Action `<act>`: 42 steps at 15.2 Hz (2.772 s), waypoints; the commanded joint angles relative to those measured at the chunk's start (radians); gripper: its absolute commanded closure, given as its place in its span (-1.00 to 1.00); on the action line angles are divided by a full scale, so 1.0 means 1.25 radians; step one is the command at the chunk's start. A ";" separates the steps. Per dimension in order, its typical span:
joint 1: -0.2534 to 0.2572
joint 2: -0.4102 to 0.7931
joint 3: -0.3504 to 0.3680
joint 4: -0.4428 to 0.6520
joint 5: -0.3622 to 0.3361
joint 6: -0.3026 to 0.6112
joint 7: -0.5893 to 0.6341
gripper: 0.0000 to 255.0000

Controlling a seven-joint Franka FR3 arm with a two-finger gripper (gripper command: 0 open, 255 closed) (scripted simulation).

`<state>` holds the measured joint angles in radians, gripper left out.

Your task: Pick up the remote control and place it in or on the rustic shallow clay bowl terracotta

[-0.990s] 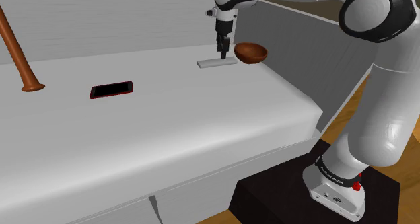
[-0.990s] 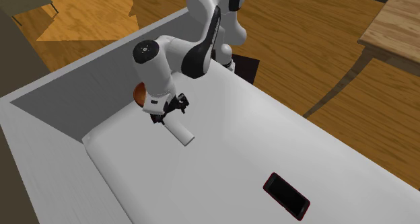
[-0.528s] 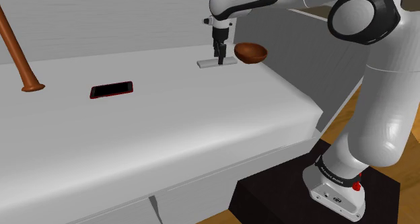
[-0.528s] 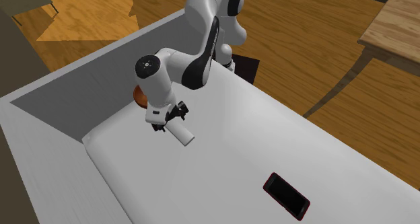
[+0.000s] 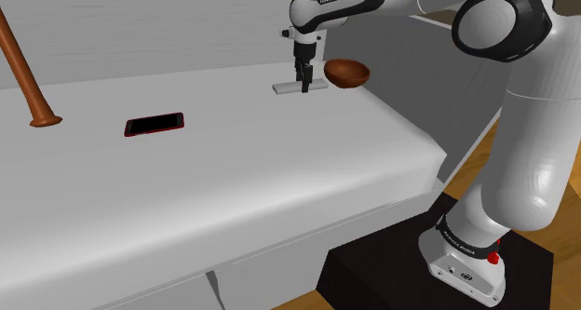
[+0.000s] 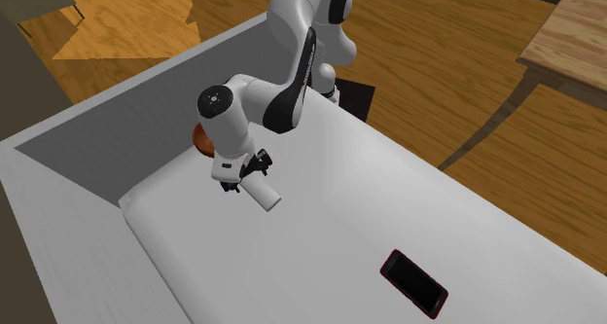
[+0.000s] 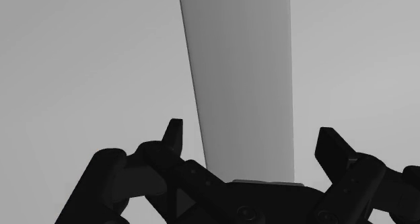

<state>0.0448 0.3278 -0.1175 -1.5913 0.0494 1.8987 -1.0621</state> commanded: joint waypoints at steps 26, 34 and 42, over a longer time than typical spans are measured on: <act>-0.003 -0.008 -0.002 0.150 -0.002 -0.158 0.003 1.00; -0.006 0.008 -0.002 0.260 -0.001 -0.252 0.004 1.00; -0.027 -0.013 -0.012 0.293 0.000 -0.306 -0.024 1.00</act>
<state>0.0222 0.3274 -0.1269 -1.2026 0.0492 1.5091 -1.0748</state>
